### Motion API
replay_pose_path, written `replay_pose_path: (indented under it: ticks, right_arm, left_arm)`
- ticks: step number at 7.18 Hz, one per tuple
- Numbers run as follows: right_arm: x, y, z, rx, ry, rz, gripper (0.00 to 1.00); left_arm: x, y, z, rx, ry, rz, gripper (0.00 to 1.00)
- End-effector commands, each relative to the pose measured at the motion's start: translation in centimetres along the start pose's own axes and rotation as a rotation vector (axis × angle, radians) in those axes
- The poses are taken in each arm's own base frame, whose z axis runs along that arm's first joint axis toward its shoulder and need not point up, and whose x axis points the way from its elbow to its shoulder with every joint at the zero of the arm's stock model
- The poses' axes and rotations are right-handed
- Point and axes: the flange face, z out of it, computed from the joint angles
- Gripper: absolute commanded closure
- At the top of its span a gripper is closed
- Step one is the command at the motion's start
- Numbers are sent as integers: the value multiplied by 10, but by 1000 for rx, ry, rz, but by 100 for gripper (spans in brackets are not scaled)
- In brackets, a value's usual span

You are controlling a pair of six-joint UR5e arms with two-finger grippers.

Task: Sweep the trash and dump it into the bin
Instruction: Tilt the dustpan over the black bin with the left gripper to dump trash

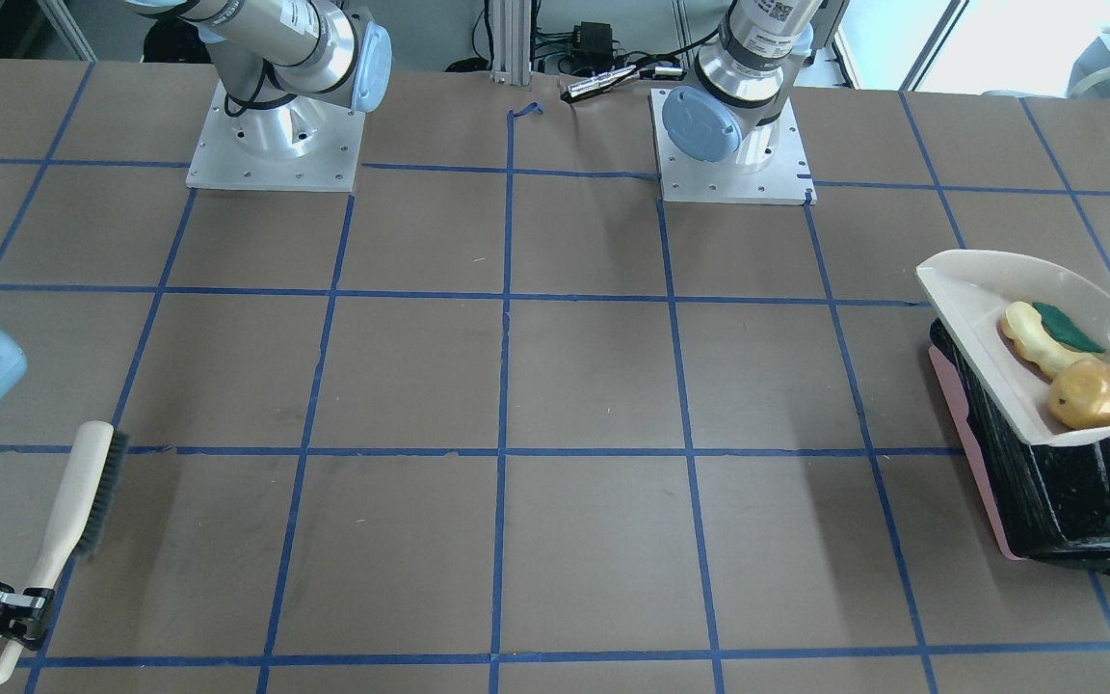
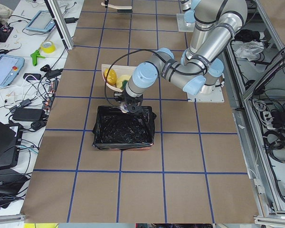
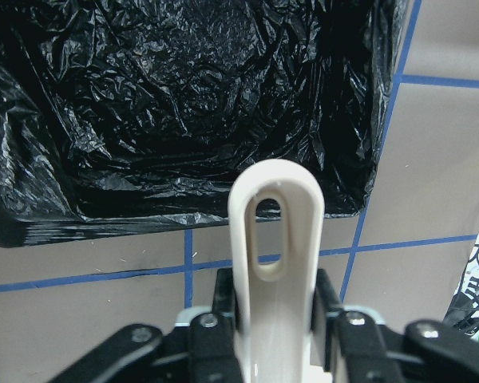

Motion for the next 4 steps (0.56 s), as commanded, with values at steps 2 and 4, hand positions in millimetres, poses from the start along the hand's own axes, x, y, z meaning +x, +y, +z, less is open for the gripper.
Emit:
replay_pose_path:
  ticks: [2,4]
  right_arm:
    - [-3,-2,10,2,-34,-3,100]
    - [-2,-4,11,6,-33,-8,96]
  left_arm:
    - [0,-61,-13,86,-39,107,100]
    - [9,-84,-11,137,-47,160,100]
